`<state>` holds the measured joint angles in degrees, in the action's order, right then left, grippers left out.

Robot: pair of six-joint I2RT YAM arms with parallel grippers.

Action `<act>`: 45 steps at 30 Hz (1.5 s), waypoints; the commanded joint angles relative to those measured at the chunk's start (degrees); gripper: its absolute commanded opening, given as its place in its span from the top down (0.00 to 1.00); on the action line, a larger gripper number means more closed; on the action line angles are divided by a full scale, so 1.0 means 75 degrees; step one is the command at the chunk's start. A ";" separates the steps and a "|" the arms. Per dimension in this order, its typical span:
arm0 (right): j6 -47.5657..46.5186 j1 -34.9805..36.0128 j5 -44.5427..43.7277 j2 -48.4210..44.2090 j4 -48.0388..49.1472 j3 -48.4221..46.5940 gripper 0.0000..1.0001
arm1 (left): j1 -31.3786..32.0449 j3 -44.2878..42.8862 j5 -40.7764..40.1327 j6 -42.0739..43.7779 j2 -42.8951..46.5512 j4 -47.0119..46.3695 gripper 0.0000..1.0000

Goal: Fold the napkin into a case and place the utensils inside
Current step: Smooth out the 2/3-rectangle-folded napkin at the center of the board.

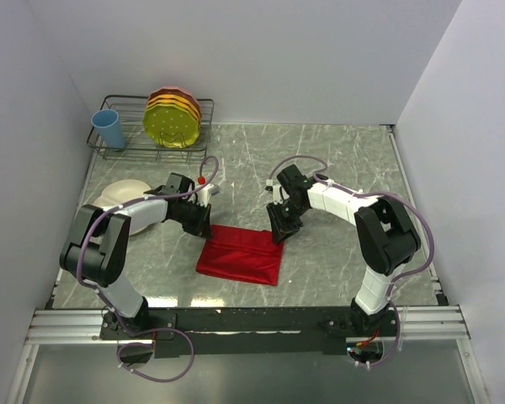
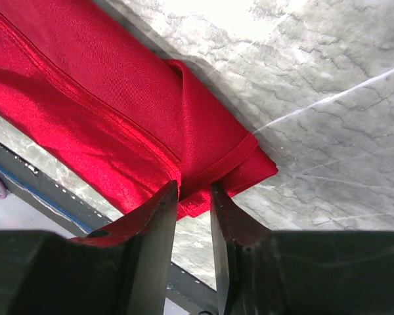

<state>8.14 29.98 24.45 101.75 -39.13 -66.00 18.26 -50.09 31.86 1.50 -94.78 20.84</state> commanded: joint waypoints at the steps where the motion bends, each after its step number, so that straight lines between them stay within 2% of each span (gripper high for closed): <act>1: 0.0192 0.0034 -0.0131 -0.0021 -0.0056 -0.0071 0.66 | 0.0026 -0.0224 0.0170 0.0128 0.0087 0.0092 0.99; 3: 0.0227 0.0034 0.0138 0.0015 0.0014 -0.0071 0.67 | 0.0026 -0.0224 0.0182 0.0128 0.0110 0.0081 0.99; 5: 0.0227 0.0034 0.0290 0.0015 0.0050 -0.0037 0.75 | 0.0026 -0.0224 0.0182 0.0128 0.0122 0.0081 0.99; 6: 0.0204 0.0034 0.0326 0.0038 0.0038 -0.0036 0.79 | 0.0026 -0.0213 0.0182 0.0117 0.0145 0.0092 0.99; 7: 0.0180 0.0046 0.0350 0.0027 -0.0008 -0.0048 0.89 | 0.0026 -0.0213 0.0159 0.0105 0.0157 0.0116 0.99; 10: 0.0063 0.0034 0.0537 -0.0055 -0.0184 -0.0001 1.00 | 0.0026 -0.0271 0.0159 0.0093 0.0216 0.0174 0.99; 15: -0.0030 0.0093 0.0748 0.0130 -0.0243 0.0116 1.00 | -0.0009 -0.0329 0.0100 0.0058 0.0321 0.0279 0.97; 20: -0.0089 0.0210 0.0596 0.0530 -0.0150 0.0151 1.00 | -0.0441 -0.0540 0.0392 -0.0048 0.0438 0.0595 0.77; 21: -0.0113 0.0210 0.0549 0.0623 -0.0138 0.0140 1.00 | -0.0721 -0.0645 0.0846 -0.0001 0.0554 0.0724 0.74; 24: -0.0183 0.0222 0.0350 0.0857 -0.0149 0.0034 1.00 | -0.1098 -0.0833 0.1573 0.0698 0.0905 0.0935 0.56; 26: -0.0241 0.0222 0.0163 0.0963 -0.0103 0.0046 1.00 | -0.1064 -0.0799 0.1740 0.1135 0.1210 0.0901 0.51; 27: -0.0230 0.0233 0.0104 0.0987 -0.0091 0.0034 1.00 | -0.1029 -0.0764 0.1799 0.1334 0.1270 0.0669 0.45; 30: -0.0242 0.0222 -0.0048 0.1081 -0.0091 -0.0025 1.00 | -0.0830 -0.0787 0.1741 0.1488 0.1061 0.0421 0.40; 37: -0.0604 0.0234 -0.0646 0.1268 -0.0231 -0.0259 1.00 | -0.0583 -0.1559 0.2104 0.1312 -0.0648 0.0174 0.42; 45: -0.1015 0.0257 -0.1173 0.1596 -0.0547 -0.1101 1.00 | -0.0642 -0.1514 0.1928 0.1090 -0.1097 0.0315 0.51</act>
<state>4.60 32.12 25.69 110.80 -45.12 -71.07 13.78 -60.45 44.77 9.80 -103.70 23.57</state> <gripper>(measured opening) 0.008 0.511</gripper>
